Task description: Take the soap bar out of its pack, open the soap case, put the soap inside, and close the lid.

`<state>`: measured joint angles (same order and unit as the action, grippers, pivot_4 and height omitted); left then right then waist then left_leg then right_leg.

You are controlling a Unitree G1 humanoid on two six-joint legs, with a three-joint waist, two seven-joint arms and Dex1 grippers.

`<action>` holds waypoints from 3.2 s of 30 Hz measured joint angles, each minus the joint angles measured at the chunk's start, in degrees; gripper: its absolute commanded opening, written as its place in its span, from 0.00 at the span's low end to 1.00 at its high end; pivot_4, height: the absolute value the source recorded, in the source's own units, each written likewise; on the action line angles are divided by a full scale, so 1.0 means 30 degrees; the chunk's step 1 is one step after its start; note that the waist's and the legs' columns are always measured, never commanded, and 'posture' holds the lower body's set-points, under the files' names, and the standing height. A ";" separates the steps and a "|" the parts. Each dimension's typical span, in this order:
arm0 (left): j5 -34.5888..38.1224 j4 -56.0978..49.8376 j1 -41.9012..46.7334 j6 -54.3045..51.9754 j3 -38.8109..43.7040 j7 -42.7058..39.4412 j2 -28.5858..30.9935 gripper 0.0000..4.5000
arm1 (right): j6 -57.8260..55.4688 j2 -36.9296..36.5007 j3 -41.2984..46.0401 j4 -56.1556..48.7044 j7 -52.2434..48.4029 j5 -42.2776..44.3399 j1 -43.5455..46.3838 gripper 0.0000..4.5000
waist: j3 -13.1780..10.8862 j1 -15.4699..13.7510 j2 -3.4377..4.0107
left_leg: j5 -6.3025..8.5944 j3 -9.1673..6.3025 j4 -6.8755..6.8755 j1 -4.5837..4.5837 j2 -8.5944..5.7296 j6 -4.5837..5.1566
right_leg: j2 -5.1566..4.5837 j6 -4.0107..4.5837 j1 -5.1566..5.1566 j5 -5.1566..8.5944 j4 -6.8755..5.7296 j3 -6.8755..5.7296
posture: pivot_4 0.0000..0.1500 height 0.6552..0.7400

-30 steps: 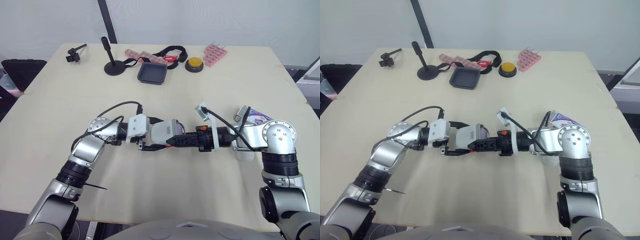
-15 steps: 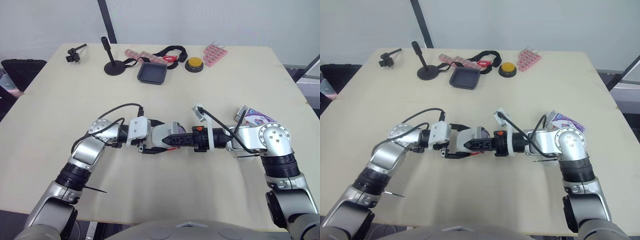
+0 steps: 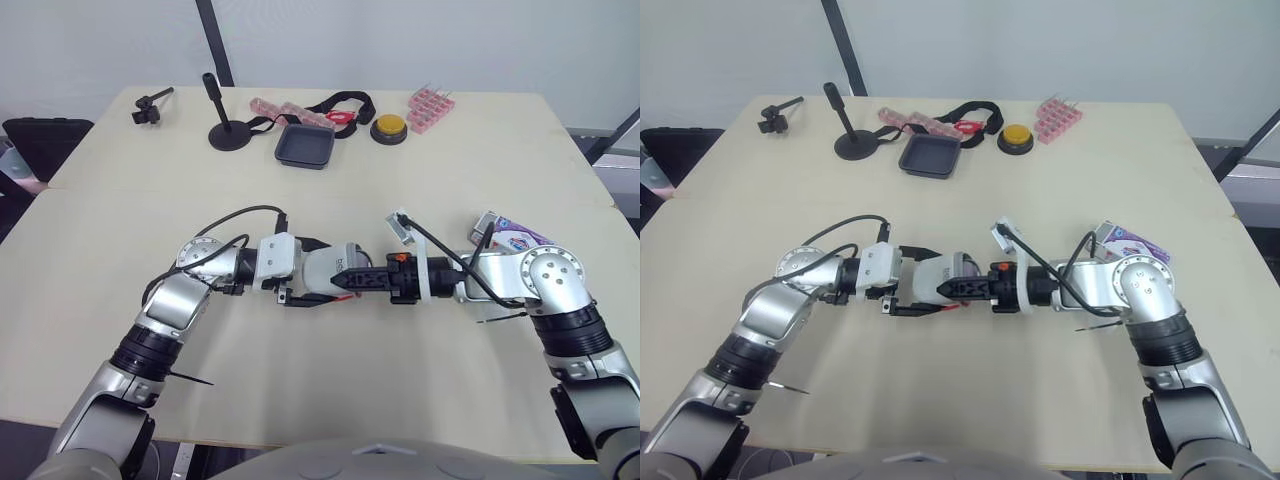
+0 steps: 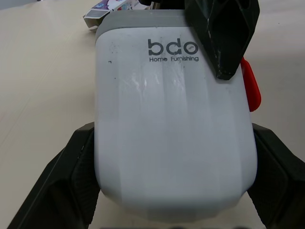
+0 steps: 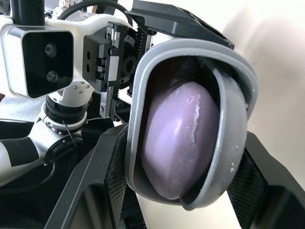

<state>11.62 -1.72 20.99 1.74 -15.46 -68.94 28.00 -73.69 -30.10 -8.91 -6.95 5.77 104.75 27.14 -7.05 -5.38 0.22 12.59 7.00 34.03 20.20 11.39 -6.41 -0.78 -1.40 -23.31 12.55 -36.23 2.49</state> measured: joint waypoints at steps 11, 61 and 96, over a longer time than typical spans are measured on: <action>-0.0019 -0.0135 -0.0004 0.0037 -0.0074 0.0064 0.0071 0.77 | 0.0818 -0.0789 -0.1064 0.0355 -0.0041 0.1073 0.0167 0.48 | -0.0001 0.0031 -0.0006 | 0.0000 -0.0004 0.0002 0.0007 0.0000 0.0001 | 0.0000 -0.0001 0.0000 0.0000 0.0002 -0.0006 | 1.00 1.00; 0.3090 -0.1185 0.0826 -0.5959 0.1744 0.0743 0.1035 1.00 | 0.4696 -0.8267 -0.6891 -0.6378 -1.6060 -2.0067 0.6423 0.48 | -0.0016 -0.0021 -0.0034 | -0.0002 -0.0017 0.0079 0.0109 0.0022 0.0007 | -0.0002 -0.0001 -0.0039 0.0000 -0.0025 -0.0043 | 1.00 1.00; 0.0346 0.2166 0.3361 -0.3696 -0.1316 0.1363 -0.3356 1.00 | 0.6328 -0.6196 -1.1888 -0.5648 -2.4118 -3.1846 0.9345 0.48 | -0.0016 0.0140 -0.0034 | -0.0022 -0.0015 0.0208 0.0112 0.0028 0.0047 | -0.0008 0.0005 -0.0037 -0.0001 -0.0203 -0.0023 | 1.00 1.00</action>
<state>12.66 4.78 31.08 -9.35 -19.41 -64.85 17.94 -54.70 -48.69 -44.57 -23.90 -66.58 9.22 55.17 -7.10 -4.96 0.11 12.52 6.96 34.65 20.53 11.48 -6.27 -0.80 -1.39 -23.42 12.54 -36.84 2.42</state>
